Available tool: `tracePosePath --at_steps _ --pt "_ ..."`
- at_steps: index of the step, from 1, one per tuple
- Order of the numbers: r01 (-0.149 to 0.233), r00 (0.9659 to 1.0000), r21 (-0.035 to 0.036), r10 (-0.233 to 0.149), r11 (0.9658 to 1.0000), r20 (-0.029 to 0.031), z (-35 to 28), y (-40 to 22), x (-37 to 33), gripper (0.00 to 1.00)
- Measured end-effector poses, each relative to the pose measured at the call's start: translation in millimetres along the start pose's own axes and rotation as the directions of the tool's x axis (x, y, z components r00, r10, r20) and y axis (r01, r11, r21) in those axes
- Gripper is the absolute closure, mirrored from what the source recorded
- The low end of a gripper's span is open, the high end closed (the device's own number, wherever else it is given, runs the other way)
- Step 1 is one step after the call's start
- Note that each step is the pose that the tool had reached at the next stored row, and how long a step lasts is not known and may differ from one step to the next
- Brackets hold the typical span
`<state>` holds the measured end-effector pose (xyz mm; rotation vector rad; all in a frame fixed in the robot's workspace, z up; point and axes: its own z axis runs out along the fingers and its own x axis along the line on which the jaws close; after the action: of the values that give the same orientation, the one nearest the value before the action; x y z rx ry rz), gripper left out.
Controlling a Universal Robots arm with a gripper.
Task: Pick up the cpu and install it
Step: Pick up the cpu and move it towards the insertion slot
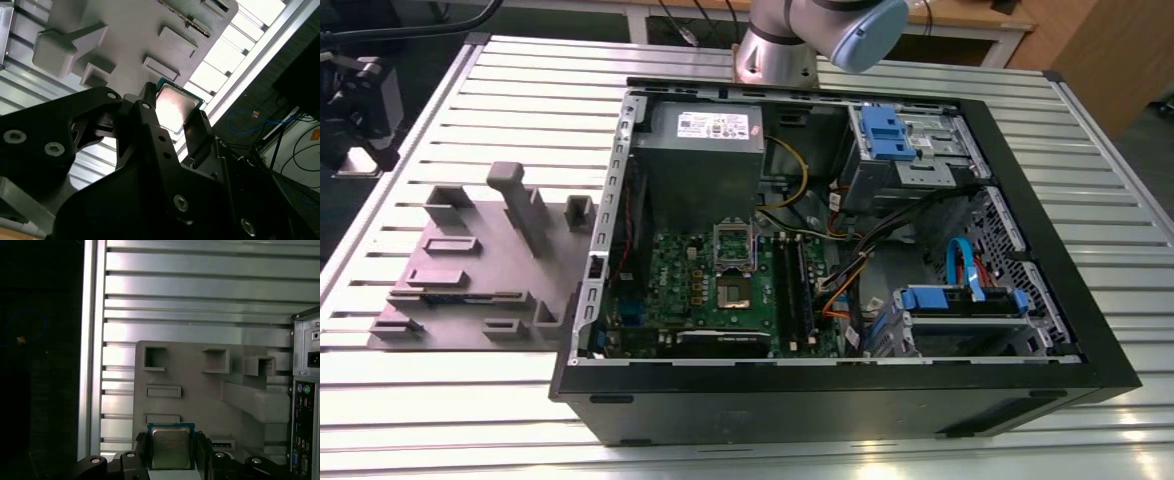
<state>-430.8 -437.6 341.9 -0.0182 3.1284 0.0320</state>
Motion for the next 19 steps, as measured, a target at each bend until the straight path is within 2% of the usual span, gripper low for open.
tracePosePath --at_steps 3,15,19 --pt "0.0 1.0 -0.0001 0.0 1.0 0.0002 0.2 0.0 -5.3 0.53" --pt "0.0 1.0 -0.0001 0.0 1.0 0.0002 0.7 -0.5 -45.6 0.53" --pt "0.0 1.0 -0.0014 0.0 1.0 0.0003 -1.7 -0.4 -46.5 0.53"
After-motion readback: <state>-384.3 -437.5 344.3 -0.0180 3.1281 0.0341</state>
